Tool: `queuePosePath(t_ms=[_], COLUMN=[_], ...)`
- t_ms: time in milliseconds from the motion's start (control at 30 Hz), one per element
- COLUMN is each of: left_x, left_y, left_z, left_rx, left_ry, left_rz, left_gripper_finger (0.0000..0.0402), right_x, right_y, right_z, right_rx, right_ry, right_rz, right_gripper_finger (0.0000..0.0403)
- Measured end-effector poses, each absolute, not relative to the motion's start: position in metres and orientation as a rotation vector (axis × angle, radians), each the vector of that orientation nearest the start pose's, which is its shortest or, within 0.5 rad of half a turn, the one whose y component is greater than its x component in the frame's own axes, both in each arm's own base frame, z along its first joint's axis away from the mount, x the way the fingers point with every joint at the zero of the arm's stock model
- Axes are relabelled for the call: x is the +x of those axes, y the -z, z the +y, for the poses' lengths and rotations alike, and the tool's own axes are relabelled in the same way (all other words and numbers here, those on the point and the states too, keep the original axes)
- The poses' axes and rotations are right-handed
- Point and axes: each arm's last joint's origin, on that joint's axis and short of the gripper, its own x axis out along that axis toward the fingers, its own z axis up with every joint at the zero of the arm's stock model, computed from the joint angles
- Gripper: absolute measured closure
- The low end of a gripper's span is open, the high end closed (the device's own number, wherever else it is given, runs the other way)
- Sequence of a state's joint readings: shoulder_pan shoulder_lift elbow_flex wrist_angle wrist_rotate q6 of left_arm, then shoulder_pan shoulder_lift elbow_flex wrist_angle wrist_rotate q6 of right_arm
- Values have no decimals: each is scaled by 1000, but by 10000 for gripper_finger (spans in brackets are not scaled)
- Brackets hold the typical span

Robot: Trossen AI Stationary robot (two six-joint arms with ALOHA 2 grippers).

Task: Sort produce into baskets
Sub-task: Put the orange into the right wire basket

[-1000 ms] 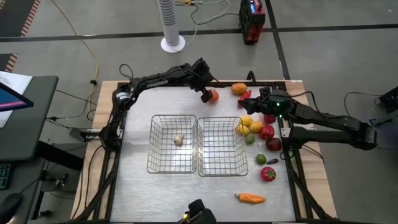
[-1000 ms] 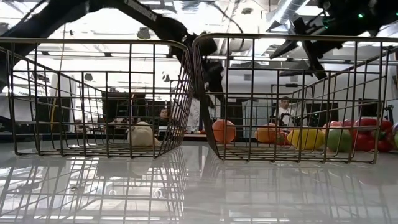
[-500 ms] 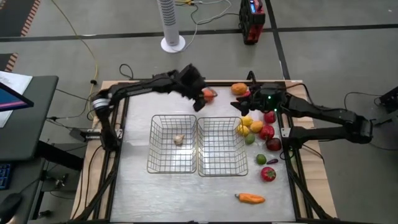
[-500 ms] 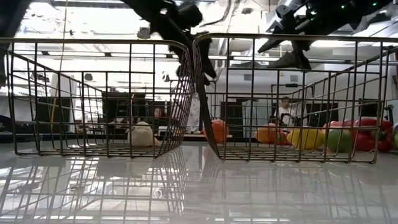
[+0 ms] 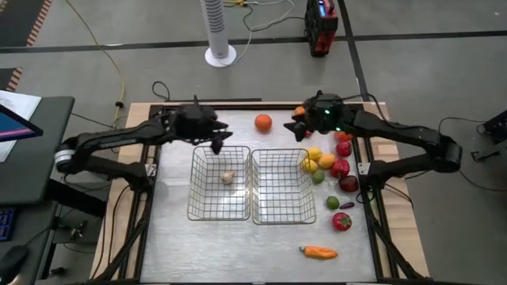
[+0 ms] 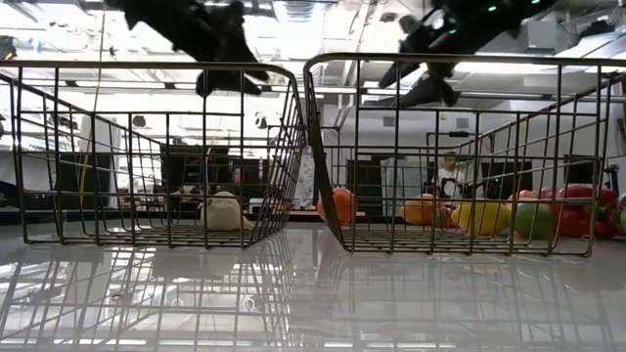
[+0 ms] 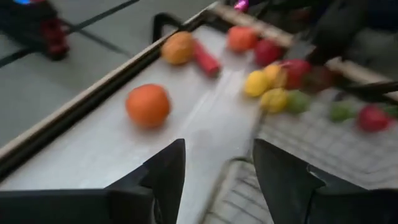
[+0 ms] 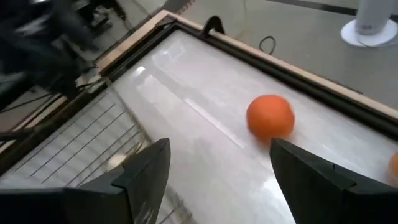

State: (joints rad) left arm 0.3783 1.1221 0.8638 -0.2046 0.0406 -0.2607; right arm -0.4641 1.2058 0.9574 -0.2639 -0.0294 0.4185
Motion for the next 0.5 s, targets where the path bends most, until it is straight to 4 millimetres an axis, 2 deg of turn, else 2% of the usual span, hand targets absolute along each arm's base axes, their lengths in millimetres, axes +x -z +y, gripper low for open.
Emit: queuePosePath(t_ms=[100,267,400,500], left_x=[209,186,177,175], left_y=[-290,-269,-256,-255], left_z=[79,64,44,25], left_rx=[-392,-481,-550,-536], left_ry=[-296,-159,-67,-53], left_rz=[324,246,235,242], left_gripper_finger=[238,260,284,303], right_x=[252,274,284,287], right_y=[-302,-310,-322,-325], right_z=[-129,-142,-148,-158], right_rx=[552,555,557,555], right_ry=[545,552,555,574], right_rz=[395,386,397,445], right_gripper_finger=[101,101,101,101])
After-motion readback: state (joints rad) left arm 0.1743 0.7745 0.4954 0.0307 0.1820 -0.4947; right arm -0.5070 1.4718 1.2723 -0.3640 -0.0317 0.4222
